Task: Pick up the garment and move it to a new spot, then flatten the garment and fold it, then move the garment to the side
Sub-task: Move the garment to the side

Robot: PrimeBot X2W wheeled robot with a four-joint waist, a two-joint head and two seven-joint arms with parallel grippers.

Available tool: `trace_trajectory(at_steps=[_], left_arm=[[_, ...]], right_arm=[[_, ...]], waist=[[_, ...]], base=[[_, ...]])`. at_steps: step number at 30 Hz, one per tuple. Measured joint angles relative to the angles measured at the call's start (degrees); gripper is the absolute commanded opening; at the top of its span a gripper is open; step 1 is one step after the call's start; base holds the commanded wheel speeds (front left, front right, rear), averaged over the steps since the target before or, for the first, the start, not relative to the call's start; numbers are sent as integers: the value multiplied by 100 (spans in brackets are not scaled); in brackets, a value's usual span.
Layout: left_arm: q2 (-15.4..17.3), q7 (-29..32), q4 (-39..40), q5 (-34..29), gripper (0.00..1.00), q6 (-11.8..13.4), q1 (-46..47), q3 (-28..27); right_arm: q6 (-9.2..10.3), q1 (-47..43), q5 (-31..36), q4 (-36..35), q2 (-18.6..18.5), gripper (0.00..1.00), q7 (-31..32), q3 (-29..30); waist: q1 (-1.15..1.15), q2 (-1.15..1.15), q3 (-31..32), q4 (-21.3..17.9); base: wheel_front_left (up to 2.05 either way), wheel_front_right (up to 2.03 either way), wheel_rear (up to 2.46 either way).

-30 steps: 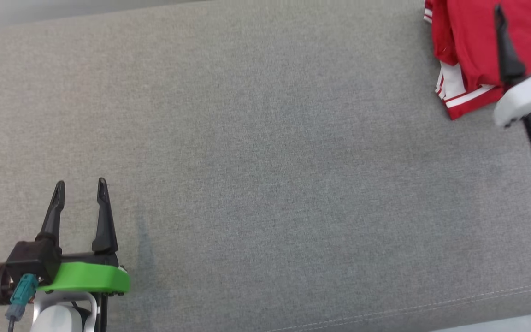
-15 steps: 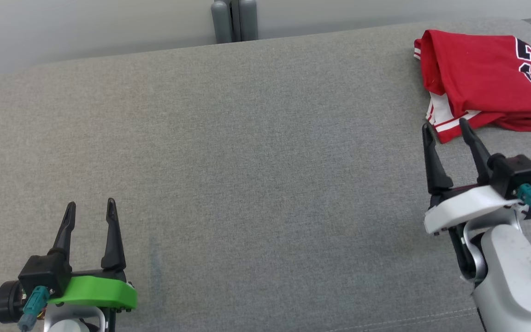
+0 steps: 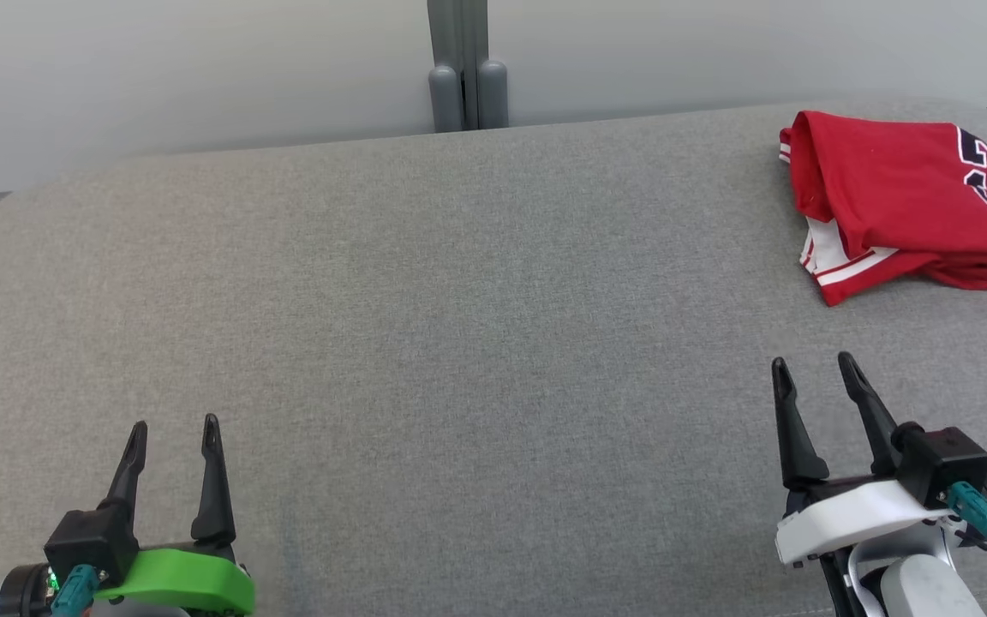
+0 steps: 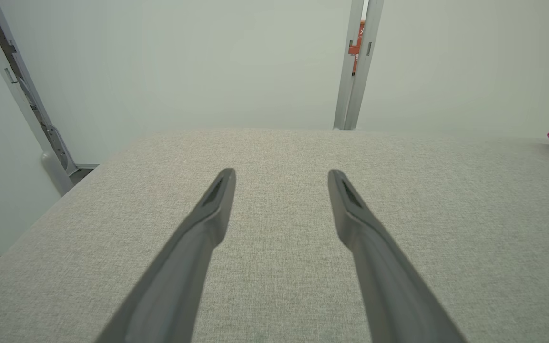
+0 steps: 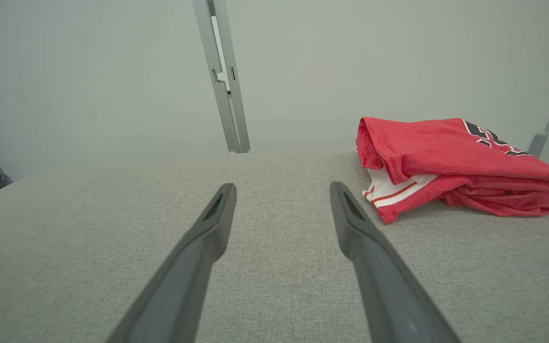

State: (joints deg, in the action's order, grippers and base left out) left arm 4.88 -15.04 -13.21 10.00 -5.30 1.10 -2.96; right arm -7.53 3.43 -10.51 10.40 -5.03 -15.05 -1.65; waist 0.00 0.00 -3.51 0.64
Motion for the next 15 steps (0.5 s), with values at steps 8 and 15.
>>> trace_trajectory(at_steps=[8, 15], left_arm=[[-20, 0, -2, -7, 100, -7, -157, -8], [-8, -1, 0, 1, 100, -27, -159, -16]], right_arm=[[0, -374, 41, -199, 90, 100, 0, -3], [0, -417, 82, -203, 124, 100, 0, -15]], waist=[[0, 0, 355, 92], [0, 0, 455, 198]], base=[[0, 0, 0], [0, 0, 0]])
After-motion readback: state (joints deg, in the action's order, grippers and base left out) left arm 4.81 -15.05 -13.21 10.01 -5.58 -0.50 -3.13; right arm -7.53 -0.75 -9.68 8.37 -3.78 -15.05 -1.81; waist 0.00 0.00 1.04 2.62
